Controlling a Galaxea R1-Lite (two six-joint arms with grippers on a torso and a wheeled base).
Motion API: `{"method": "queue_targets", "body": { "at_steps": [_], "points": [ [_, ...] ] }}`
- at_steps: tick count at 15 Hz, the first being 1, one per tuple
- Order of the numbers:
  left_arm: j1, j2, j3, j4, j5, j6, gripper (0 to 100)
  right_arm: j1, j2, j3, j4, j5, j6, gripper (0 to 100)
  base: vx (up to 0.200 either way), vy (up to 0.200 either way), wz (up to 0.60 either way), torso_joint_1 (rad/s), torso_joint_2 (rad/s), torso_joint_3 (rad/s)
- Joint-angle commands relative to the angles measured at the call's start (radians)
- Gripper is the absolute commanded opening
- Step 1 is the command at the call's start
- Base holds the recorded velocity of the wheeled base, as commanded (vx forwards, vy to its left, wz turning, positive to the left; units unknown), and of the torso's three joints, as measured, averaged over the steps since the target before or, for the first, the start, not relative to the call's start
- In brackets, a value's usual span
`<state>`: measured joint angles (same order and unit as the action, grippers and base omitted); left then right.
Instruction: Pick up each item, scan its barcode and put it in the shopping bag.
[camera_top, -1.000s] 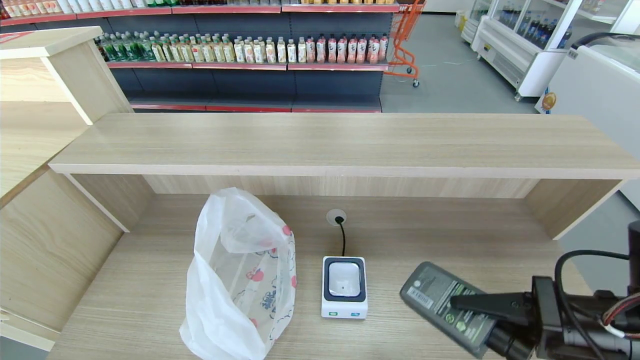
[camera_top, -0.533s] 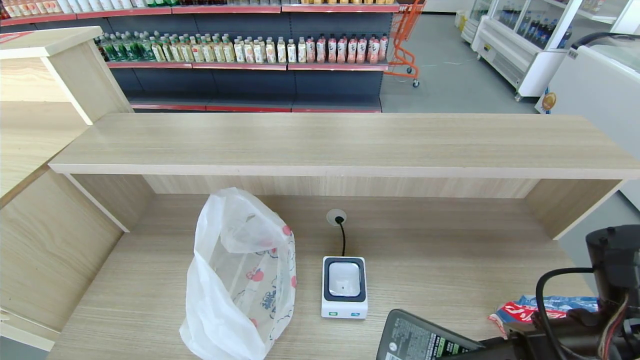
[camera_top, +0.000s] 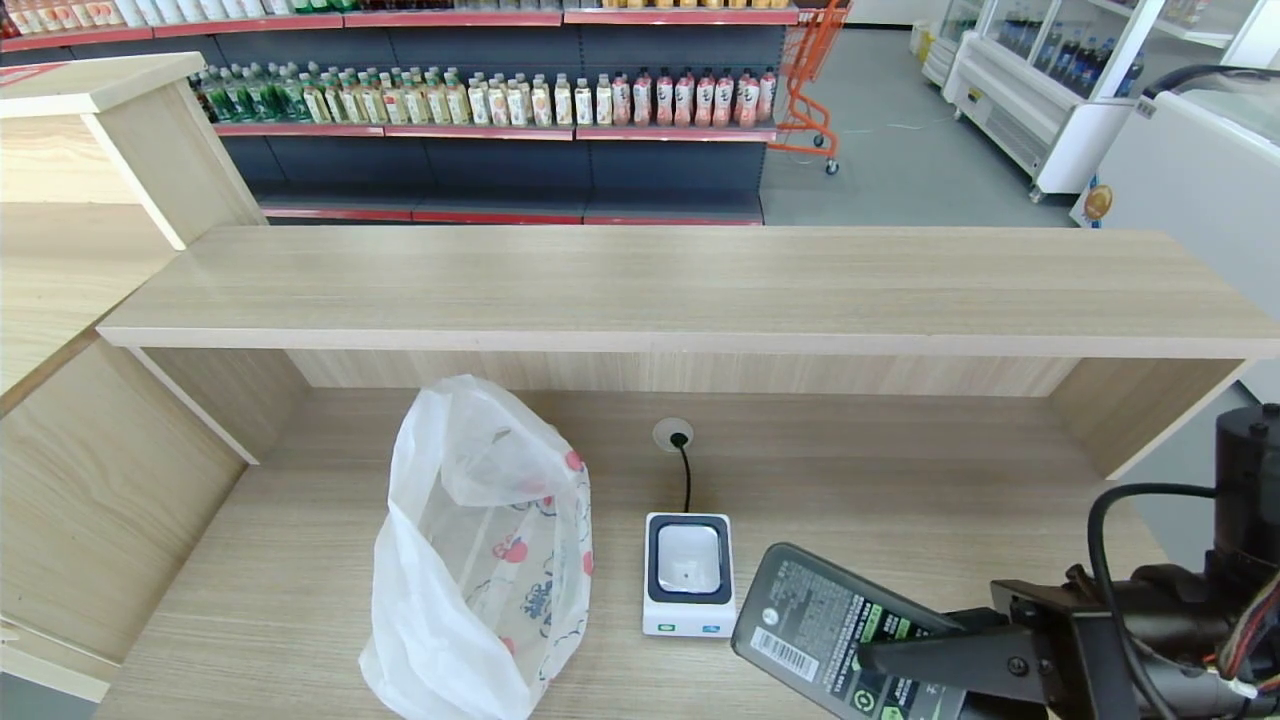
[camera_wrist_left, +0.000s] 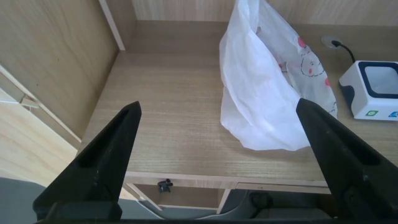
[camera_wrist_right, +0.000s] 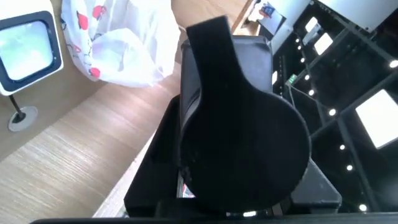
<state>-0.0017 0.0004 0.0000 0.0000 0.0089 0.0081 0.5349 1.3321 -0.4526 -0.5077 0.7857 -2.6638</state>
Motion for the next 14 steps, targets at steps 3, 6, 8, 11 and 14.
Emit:
{"method": "queue_targets", "body": {
  "at_steps": [3,6,8,11,14],
  "points": [
    [0.0,0.0,0.0,0.0,0.0,0.0,100,0.002,0.012,0.008,0.0,0.001,0.001,0,0.0,0.0,0.0,0.0,0.0,0.0],
    [0.0,0.0,0.0,0.0,0.0,0.0,100,0.002,0.018,0.008,-0.002,0.001,0.001,0,0.0,0.0,0.0,0.0,0.0,0.0],
    [0.002,0.0,0.0,0.0,0.0,0.0,100,0.002,0.018,0.011,0.0,0.001,0.016,0,0.0,0.0,0.0,0.0,0.0,0.0],
    [0.002,0.0,0.0,0.0,0.0,0.0,100,-0.009,-0.027,-0.012,-0.006,-0.005,0.308,0,0.0,0.0,0.0,0.0,0.0,0.0],
    [0.0,0.0,0.0,0.0,0.0,0.0,100,-0.085,-0.225,-0.029,-0.006,-0.273,1.016,0,0.0,0.0,0.0,0.0,0.0,0.0]
  ]
}}
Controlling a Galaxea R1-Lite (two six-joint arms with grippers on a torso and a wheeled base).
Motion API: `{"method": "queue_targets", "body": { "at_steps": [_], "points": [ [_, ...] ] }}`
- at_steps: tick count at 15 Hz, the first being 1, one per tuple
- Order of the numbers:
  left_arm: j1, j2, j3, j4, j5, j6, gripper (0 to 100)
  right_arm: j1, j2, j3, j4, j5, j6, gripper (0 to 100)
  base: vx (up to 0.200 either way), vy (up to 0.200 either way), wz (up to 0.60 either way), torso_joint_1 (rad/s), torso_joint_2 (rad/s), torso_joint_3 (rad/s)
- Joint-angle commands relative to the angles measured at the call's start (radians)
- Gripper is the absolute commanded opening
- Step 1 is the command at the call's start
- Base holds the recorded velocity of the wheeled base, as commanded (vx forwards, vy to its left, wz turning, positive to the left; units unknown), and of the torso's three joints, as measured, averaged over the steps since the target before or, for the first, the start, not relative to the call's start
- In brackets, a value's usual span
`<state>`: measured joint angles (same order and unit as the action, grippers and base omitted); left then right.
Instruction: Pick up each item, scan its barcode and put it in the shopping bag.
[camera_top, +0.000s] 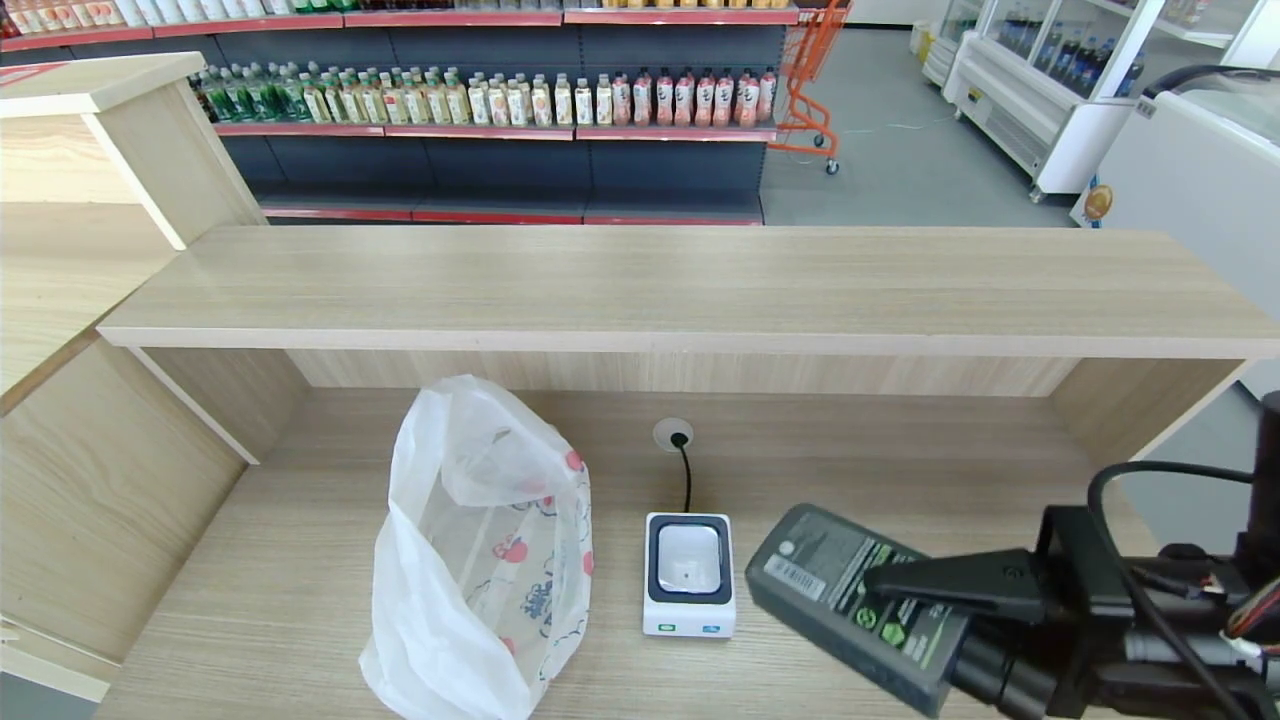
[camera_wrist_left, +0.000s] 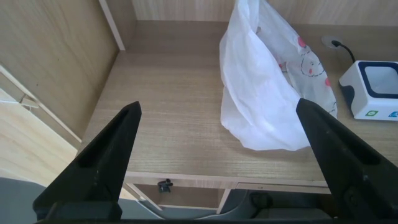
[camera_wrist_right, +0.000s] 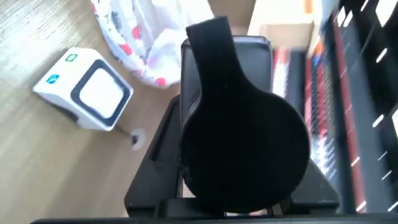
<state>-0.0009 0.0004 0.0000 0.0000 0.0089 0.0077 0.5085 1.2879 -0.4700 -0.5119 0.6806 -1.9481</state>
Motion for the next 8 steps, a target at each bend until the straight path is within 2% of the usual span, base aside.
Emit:
{"method": "queue_targets", "body": {
  "at_steps": [1,2,3,4,6,7,8],
  "points": [
    [0.001,0.0,0.0,0.0,0.0,0.0,100,-0.123,-0.28,0.007,0.02,-0.268,0.456,0,0.0,0.0,0.0,0.0,0.0,0.0],
    [-0.001,0.0,0.0,0.0,0.0,0.0,100,-0.156,-0.315,0.025,0.056,-0.291,0.56,0,0.0,0.0,0.0,0.0,0.0,0.0],
    [-0.001,0.0,0.0,0.0,0.0,0.0,100,-0.174,-0.325,0.017,0.124,-0.225,0.837,0,0.0,0.0,0.0,0.0,0.0,0.0],
    [-0.001,0.0,0.0,0.0,0.0,0.0,100,-0.199,-0.317,0.008,0.122,-0.164,1.098,0,0.0,0.0,0.0,0.0,0.0,0.0],
    [-0.001,0.0,0.0,0.0,0.0,0.0,100,-0.308,-0.317,0.014,0.133,-0.184,1.535,0,0.0,0.0,0.0,0.0,0.0,0.0],
    [-0.001,0.0,0.0,0.0,0.0,0.0,100,-0.315,-0.32,0.025,0.135,-0.187,1.796,0,0.0,0.0,0.0,0.0,0.0,0.0],
    [-0.001,0.0,0.0,0.0,0.0,0.0,100,-0.314,-0.314,0.028,0.139,-0.196,1.986,0,0.0,0.0,0.0,0.0,0.0,0.0]
  ]
}}
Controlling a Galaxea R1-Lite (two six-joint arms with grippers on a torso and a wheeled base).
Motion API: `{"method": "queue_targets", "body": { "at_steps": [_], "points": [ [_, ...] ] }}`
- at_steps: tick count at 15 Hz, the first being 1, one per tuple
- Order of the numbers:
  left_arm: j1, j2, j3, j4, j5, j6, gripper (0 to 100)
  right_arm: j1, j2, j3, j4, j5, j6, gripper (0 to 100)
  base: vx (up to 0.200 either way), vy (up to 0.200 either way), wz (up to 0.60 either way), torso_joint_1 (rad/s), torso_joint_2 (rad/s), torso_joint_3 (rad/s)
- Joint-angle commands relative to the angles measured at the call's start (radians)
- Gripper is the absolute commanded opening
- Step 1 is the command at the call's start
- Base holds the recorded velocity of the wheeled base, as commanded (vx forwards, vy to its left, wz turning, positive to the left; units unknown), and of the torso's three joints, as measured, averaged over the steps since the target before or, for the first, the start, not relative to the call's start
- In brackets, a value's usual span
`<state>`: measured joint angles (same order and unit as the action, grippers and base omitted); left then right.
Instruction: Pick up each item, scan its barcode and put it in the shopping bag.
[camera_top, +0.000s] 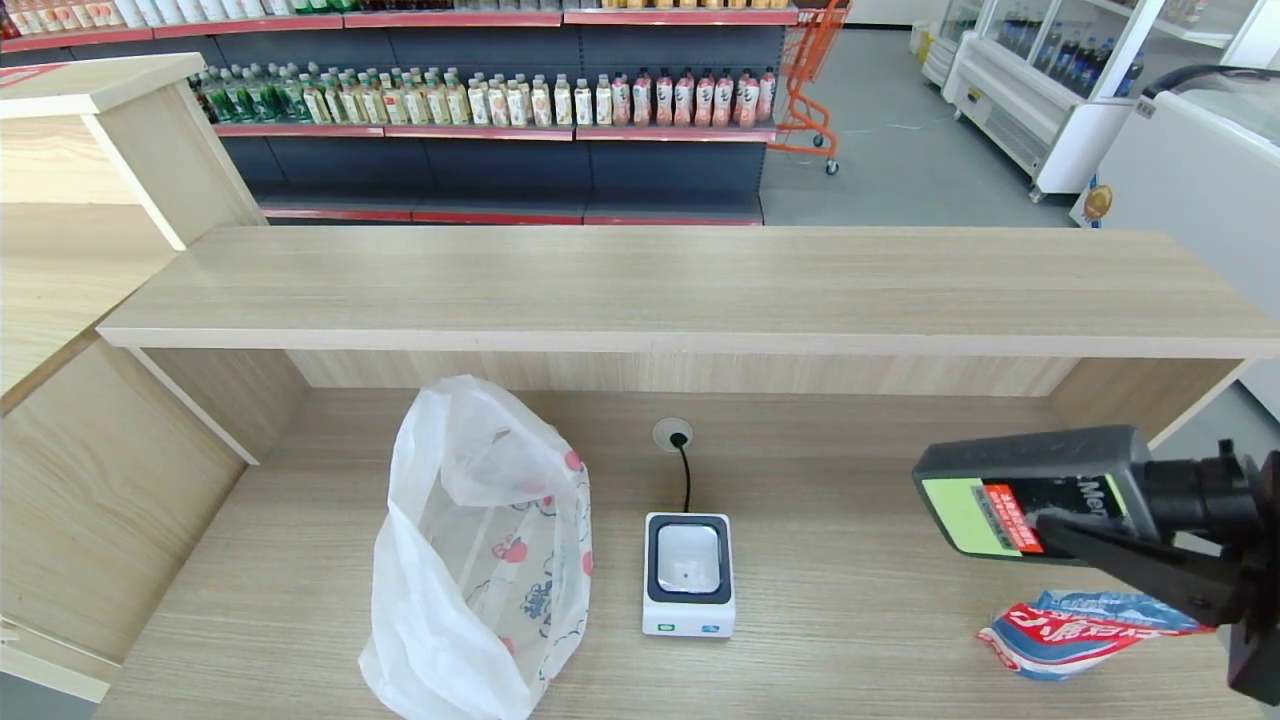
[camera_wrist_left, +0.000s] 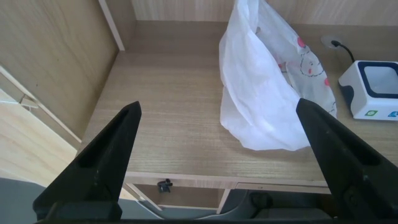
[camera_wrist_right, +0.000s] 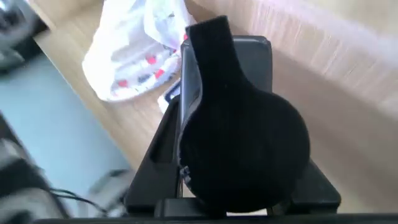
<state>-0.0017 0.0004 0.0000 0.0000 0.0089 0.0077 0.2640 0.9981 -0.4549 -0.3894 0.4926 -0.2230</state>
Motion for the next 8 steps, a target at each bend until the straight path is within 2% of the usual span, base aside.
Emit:
{"method": "queue_targets", "body": {
  "at_steps": [1,3,8],
  "points": [
    [0.0,0.0,0.0,0.0,0.0,0.0,100,-0.069,-0.009,0.012,0.072,-0.009,0.461,0,0.0,0.0,0.0,0.0,0.0,0.0],
    [0.002,0.0,0.0,0.0,0.0,0.0,100,-0.069,0.008,-0.007,0.191,-0.002,0.617,0,0.0,0.0,0.0,0.0,0.0,0.0],
    [0.0,0.0,0.0,0.0,0.0,0.002,100,-0.037,0.022,-0.002,0.236,0.0,0.771,0,0.0,0.0,0.0,0.0,0.0,0.0]
  ]
}}
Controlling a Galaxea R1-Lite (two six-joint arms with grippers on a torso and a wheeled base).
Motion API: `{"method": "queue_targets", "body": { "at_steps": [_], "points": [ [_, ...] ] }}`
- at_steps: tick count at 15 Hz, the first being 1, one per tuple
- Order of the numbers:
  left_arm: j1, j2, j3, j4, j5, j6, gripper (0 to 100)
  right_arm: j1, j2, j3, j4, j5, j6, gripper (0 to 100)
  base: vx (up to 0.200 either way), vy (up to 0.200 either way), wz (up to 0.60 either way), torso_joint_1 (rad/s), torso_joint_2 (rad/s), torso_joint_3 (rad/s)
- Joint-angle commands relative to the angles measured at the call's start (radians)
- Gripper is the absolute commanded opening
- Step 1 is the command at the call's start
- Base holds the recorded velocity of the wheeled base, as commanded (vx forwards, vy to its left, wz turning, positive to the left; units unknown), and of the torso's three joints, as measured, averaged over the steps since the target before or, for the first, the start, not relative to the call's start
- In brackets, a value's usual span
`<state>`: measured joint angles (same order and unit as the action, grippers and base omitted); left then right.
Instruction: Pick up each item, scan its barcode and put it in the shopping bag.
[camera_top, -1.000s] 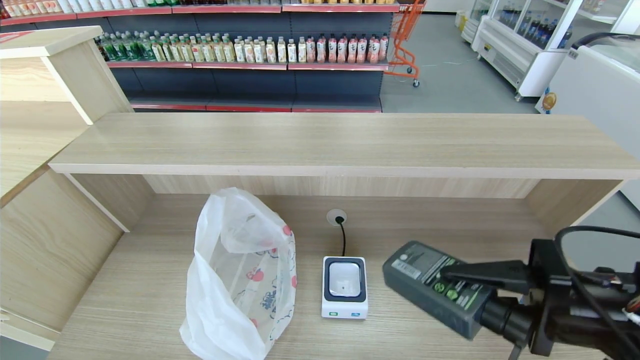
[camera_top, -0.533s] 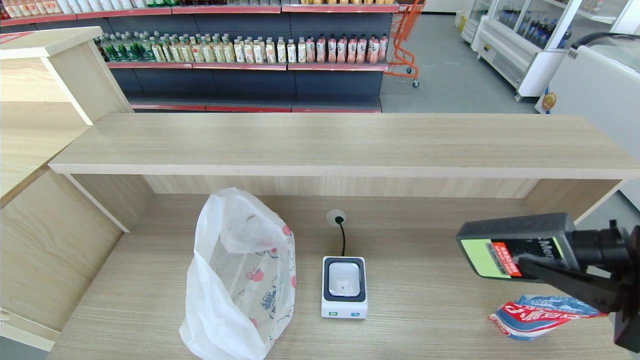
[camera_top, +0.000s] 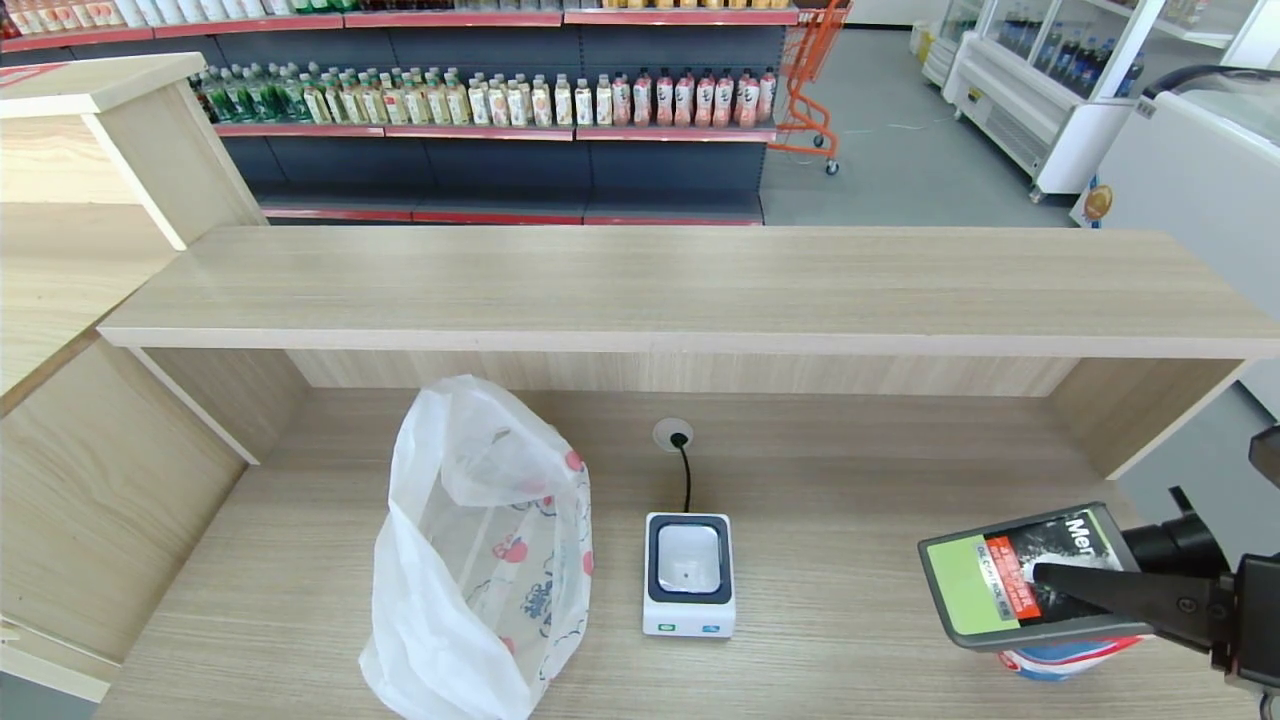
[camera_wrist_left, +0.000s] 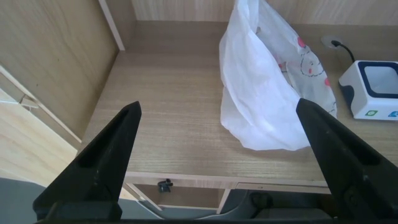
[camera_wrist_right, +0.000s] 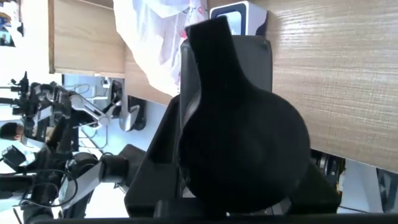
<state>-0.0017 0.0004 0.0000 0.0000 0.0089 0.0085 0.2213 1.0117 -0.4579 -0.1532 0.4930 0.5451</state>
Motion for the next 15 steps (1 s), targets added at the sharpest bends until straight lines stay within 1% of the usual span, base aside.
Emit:
{"method": "queue_targets", "body": {
  "at_steps": [1,5,8,14,15],
  "points": [
    [0.0,0.0,0.0,0.0,0.0,0.001,100,0.006,0.004,0.002,0.001,-0.001,0.018,0,0.0,0.0,0.0,0.0,0.0,0.0],
    [0.0,0.0,0.0,0.0,0.0,-0.001,100,0.006,-0.004,0.002,0.001,-0.005,0.018,0,0.0,0.0,0.0,0.0,0.0,0.0],
    [0.002,0.0,0.0,0.0,0.0,0.001,100,0.004,-0.013,0.005,0.004,-0.01,0.018,0,-0.2,0.0,0.0,0.01,0.01,0.002],
    [0.0,0.0,0.0,0.0,0.0,-0.001,100,0.003,-0.018,0.008,0.017,-0.011,0.019,0,0.0,0.0,0.0,0.0,0.0,0.0],
    [0.0,0.0,0.0,0.0,0.0,-0.002,100,0.003,-0.016,0.008,0.017,-0.011,0.019,0,0.0,0.2,0.0,0.012,0.01,-0.002]
  ]
}}
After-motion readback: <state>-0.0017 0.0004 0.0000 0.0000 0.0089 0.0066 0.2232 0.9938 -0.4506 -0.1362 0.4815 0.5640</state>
